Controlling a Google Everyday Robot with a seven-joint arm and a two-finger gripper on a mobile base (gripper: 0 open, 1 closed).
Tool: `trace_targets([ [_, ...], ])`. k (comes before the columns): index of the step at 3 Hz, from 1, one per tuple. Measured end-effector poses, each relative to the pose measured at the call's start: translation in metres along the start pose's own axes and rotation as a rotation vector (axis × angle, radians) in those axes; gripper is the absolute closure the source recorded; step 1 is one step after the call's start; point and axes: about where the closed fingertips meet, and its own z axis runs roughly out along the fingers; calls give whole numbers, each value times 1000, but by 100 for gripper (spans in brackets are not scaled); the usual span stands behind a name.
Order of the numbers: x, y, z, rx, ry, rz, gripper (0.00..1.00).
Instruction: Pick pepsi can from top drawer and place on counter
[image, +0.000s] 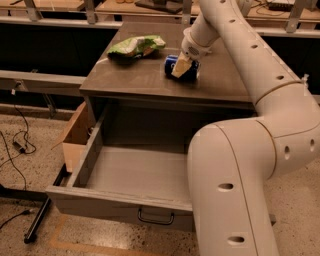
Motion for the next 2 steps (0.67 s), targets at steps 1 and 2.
trace_targets([
  [1,-1,-1,-2,0,0,0,35],
  [2,14,-3,-8,-6,15,38,12],
])
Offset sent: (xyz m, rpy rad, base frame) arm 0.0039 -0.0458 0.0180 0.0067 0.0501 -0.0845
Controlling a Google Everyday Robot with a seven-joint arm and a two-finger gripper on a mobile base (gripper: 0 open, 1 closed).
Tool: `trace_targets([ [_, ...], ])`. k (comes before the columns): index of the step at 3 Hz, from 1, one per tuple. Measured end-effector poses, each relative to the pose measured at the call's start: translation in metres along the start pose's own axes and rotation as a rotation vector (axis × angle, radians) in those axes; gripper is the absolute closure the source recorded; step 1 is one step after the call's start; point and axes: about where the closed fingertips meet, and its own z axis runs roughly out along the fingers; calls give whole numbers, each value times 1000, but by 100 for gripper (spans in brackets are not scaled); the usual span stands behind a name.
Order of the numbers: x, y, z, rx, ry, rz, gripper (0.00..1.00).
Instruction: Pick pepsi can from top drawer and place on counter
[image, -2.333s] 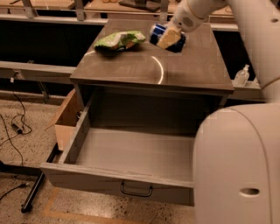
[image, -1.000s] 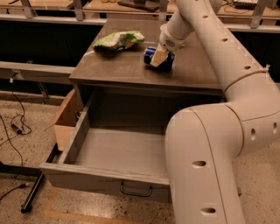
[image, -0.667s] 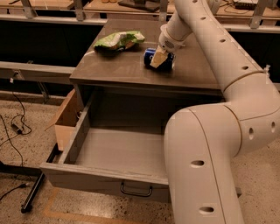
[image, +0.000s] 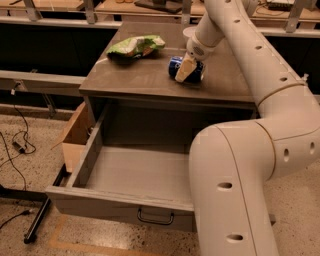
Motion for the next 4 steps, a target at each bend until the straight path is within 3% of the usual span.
trace_targets([
  [1,17,-4,-10,1,14,34,0],
  [2,37,-11,-27,19,30,56,0],
  [4,86,-42,-64,145,124,129,0],
])
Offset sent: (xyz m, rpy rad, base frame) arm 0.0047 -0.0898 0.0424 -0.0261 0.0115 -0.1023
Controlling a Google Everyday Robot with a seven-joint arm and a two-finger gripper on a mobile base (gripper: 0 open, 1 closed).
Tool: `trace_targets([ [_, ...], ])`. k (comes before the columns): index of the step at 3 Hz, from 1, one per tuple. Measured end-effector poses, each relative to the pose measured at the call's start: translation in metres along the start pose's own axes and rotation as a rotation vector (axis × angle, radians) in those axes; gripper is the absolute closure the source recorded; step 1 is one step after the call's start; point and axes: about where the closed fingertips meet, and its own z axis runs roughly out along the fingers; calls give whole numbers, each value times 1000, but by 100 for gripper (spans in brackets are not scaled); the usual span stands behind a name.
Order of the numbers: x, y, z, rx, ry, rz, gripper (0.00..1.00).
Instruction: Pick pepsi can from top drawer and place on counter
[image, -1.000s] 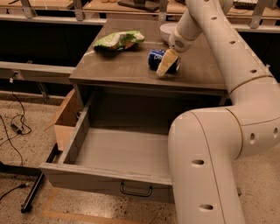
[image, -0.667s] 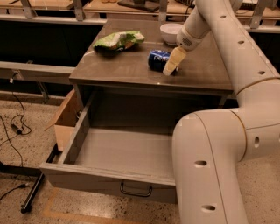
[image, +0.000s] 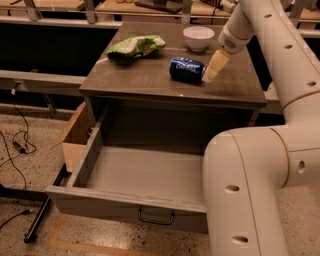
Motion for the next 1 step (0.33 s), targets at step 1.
trace_targets([
  [1,2,-2,0,6,7,3,0],
])
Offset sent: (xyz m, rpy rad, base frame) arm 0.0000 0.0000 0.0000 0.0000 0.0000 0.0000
